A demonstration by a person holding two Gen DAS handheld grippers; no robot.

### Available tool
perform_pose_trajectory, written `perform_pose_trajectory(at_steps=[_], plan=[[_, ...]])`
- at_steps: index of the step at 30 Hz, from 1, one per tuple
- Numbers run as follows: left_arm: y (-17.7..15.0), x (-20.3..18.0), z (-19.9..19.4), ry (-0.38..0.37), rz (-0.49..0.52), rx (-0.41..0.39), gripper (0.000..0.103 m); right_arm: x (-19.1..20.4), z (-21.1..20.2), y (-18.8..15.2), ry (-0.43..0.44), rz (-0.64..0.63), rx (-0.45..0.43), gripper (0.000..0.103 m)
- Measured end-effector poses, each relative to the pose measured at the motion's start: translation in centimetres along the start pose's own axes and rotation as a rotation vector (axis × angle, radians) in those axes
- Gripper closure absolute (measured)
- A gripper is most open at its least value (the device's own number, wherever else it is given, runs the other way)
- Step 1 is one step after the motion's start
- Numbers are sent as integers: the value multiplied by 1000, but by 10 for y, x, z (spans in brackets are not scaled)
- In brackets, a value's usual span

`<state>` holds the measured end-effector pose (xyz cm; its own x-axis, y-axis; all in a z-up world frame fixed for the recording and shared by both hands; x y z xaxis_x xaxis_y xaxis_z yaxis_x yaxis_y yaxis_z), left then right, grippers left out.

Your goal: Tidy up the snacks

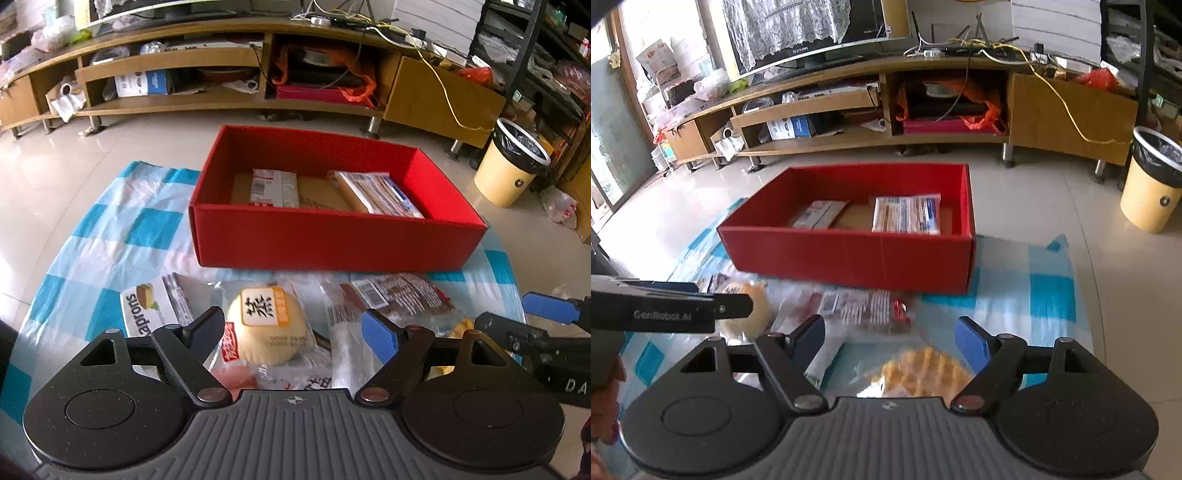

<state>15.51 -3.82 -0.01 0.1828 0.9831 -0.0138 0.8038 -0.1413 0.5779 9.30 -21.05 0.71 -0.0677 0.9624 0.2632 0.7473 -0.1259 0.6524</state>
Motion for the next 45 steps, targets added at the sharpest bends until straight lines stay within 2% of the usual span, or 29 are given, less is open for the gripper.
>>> perform_pose_trajectory(at_steps=[5,10,18,19,21,23,29,36,41,45], plan=[[0,0,7,14,9,3,14,0,-6,-11,3,14,12,27],[1,6,24,22,-26,41,14,-4,-10,-18,9,26,23,27],[1,6,50,43,-23,79,14,-9,-2,-22,17,37,58,27],[1,6,52,44,-24,83,16,-10,-1,-22,15,39,63,27],[0,6,57,49,-24,96,31,-13,1,-23,8,47,71,27],[-2,9,59,50,-32,113,33,-17,1,-24,1,53,76,27],[-10,13,42,35,-48,119,36,-25,0,-30,-10,75,102,27],[-28,13,3,-10,-52,116,36,-12,-7,-51,14,70,145,26],[-56,14,-28,-70,-65,139,36,5,1,-71,4,18,206,25],[-86,14,-41,-79,-46,178,36,20,6,-82,-29,-50,226,22]])
Point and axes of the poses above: each gripper's, at about its wrist camera, not at the fingertips, and z roughly the way its jaws point, x to its left, y to its top, the point moved 3 cm from there along z, roughly the way its jaws point, and after that the axes turned 5 degrees about y, right-handed, at the moved point
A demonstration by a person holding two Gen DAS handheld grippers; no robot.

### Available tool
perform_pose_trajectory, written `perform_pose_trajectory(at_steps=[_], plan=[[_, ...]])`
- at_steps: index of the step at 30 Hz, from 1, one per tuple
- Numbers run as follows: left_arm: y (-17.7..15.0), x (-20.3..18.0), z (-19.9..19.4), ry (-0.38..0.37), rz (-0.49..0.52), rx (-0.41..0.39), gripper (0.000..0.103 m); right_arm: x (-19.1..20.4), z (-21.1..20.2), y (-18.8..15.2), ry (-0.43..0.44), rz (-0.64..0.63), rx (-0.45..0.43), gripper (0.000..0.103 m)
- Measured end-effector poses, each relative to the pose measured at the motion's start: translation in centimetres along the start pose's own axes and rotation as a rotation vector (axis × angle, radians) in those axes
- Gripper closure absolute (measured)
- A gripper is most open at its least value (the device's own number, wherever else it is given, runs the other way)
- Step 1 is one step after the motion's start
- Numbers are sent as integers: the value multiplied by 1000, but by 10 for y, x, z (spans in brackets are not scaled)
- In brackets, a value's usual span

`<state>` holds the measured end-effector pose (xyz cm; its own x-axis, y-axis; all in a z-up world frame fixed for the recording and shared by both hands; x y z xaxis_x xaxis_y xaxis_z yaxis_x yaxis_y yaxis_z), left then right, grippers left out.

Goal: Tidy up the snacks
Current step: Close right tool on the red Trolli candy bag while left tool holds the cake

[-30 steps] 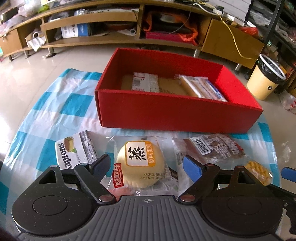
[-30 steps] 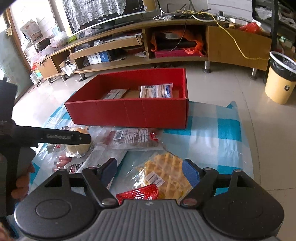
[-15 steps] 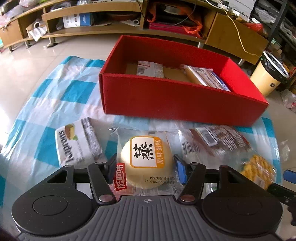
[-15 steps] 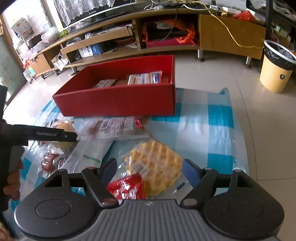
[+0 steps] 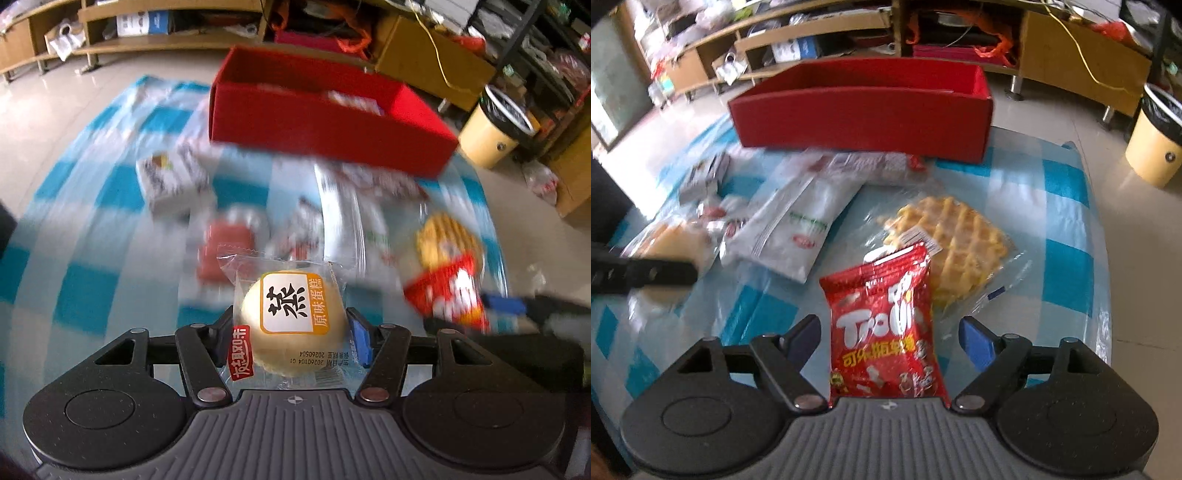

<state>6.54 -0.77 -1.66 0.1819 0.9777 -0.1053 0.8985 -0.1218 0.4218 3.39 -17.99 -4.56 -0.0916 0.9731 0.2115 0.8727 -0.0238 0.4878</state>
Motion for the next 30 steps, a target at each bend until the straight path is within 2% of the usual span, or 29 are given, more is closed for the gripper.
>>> perform_pose_trajectory(at_steps=[4,7,8,12,17,21,26,27,30], plan=[[-22,0,8,24,24,53,36,9,6,-11,13,-11,39,22],[-28,-1,13,56,59,49,35,13,10,-18,-15,-21,44,22],[-28,-2,12,64,68,40,34,13,11,-19,-19,-23,39,22],[-30,-5,12,81,75,18,16,11,11,-17,-30,-14,19,20],[-34,-1,25,113,63,52,14,13,18,-17,-17,-14,18,0],[-35,0,24,141,71,32,11,18,23,-18,-55,-44,30,0],[-36,2,25,154,68,33,8,16,22,-16,-54,-29,30,0],[-37,1,26,164,79,33,7,15,21,-16,-53,-25,25,1],[-41,-3,28,194,117,35,4,10,16,-17,-61,-7,-1,13]])
Point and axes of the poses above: each gripper's, at about its wrist camera, not at the fingertips, and z roughly the way its jaws point, x to its left, y to its top, the point moved 3 cm from there along z, roughly the way its jaws point, and after that the axes turned 5 degrees about y, right-handed, at the moved point
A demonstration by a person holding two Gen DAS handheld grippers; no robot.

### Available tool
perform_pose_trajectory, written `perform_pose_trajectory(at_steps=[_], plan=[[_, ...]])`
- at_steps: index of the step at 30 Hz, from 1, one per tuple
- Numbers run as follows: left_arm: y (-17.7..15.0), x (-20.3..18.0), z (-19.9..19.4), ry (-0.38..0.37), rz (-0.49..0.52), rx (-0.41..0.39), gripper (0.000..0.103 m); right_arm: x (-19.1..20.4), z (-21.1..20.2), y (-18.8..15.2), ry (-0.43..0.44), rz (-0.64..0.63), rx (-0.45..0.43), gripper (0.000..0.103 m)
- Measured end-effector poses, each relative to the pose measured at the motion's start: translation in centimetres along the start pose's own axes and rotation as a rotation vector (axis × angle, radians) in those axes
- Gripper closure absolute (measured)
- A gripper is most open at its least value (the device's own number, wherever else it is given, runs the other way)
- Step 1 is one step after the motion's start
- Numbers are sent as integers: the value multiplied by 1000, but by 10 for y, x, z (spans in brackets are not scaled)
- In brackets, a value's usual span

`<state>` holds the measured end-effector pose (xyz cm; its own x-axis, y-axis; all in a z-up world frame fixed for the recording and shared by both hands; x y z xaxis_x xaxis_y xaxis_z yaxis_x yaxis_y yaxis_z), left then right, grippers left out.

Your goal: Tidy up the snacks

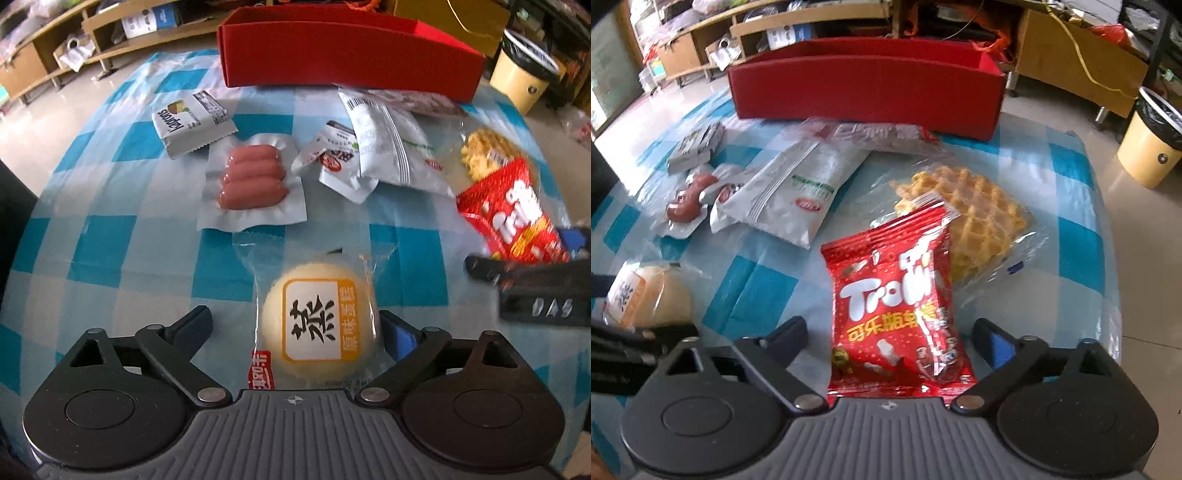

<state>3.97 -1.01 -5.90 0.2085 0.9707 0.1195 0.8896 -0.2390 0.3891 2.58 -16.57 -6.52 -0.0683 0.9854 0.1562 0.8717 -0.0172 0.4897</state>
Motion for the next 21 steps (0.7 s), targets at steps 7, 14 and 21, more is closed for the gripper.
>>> perform_pose_trajectory(at_steps=[7,14,21], plan=[[0,2,-1,6,-20,0,13,0,-7,0,-13,-23,-34,43],[-6,0,-12,-33,-19,0,35,2,-20,-12,46,21,-20,45],[-21,-9,-19,-75,9,19,34,15,-32,-35,64,15,8,45]])
Point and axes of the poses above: each gripper's, at about its wrist camera, not at the fingertips, and z roughly the way its jaws point, x to its left, y to its top, the point moved 3 cm from there along z, roughly the way its jaws point, and after that the axes turned 5 degrees about y, right-handed, at the moved point
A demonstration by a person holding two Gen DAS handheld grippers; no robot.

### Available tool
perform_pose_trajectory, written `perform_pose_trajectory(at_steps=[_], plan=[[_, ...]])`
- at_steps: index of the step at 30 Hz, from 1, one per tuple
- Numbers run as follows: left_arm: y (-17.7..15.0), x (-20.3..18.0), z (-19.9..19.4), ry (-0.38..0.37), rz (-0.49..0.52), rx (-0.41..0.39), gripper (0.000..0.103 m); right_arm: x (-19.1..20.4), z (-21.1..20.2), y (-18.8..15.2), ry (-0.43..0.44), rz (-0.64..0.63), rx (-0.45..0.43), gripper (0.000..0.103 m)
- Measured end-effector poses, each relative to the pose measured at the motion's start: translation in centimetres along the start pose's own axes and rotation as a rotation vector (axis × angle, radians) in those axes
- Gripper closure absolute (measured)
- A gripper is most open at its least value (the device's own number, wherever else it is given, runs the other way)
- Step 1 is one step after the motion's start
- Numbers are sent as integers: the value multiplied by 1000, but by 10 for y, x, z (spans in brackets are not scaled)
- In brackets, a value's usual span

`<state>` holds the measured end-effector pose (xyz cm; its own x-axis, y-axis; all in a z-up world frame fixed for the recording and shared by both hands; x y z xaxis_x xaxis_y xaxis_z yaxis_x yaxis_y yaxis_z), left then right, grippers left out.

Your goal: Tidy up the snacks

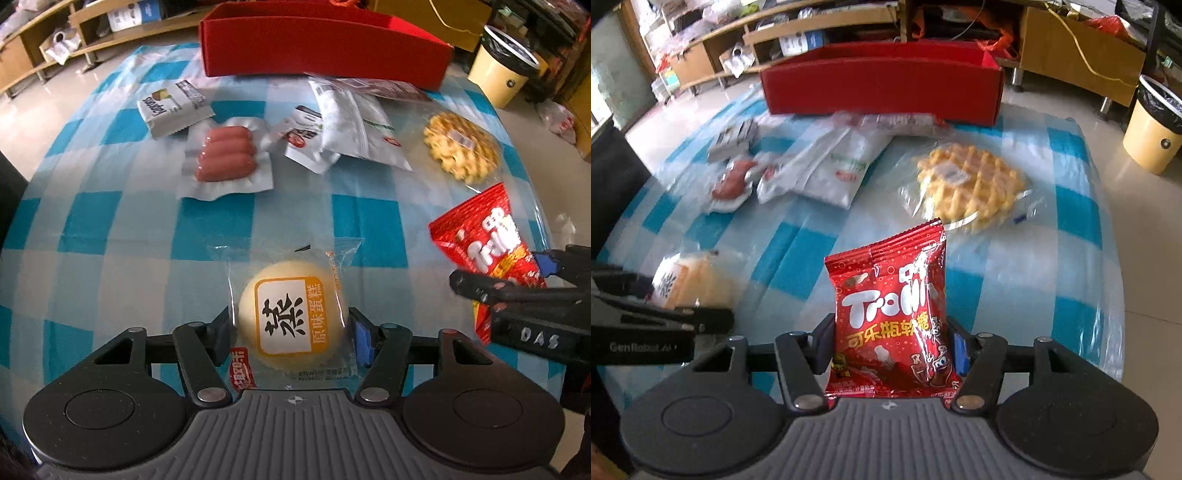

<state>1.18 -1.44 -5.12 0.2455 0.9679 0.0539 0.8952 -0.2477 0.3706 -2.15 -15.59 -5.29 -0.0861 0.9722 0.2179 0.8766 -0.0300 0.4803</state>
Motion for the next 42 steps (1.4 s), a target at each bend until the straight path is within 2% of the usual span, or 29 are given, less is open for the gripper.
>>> perform_pose_trajectory(at_steps=[6,9,12,20,22,27,33,37,40,41,42], plan=[[0,4,3,16,-16,-1,16,-3,3,-1,-27,-4,1,43],[2,5,7,32,-19,-3,10,-5,6,3,-38,-4,-2,35],[0,4,11,68,-10,-1,6,-3,10,4,-59,-32,-3,32],[0,7,15,75,-20,-5,0,-4,16,2,-72,-12,-7,5],[-1,6,15,75,-21,-14,0,-7,18,2,-71,-7,-2,1],[-4,6,14,78,-16,-36,0,-7,19,2,-66,-16,5,0],[-3,5,14,90,-16,-28,0,-7,16,0,-65,-26,-2,5],[-3,6,13,84,-16,-18,1,-10,11,1,-74,-19,-20,20],[-2,4,9,74,-10,-28,12,-11,7,2,-68,-19,-33,35],[-2,2,7,79,-4,-38,18,-11,6,3,-62,-22,-37,42],[-2,1,5,77,3,-45,26,-10,6,4,-66,-25,-38,43]])
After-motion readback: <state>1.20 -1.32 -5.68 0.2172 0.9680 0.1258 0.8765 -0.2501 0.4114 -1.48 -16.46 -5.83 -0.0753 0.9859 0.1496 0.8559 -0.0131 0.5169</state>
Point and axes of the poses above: each gripper's, at about its wrist camera, not at the fingertips, and z roughly the way its jaws point, x to its left, y to its top, the point moved 3 cm from there along z, roughly the way its jaws point, and after that the axes turned 5 degrees about y, right-handed, at the moved point
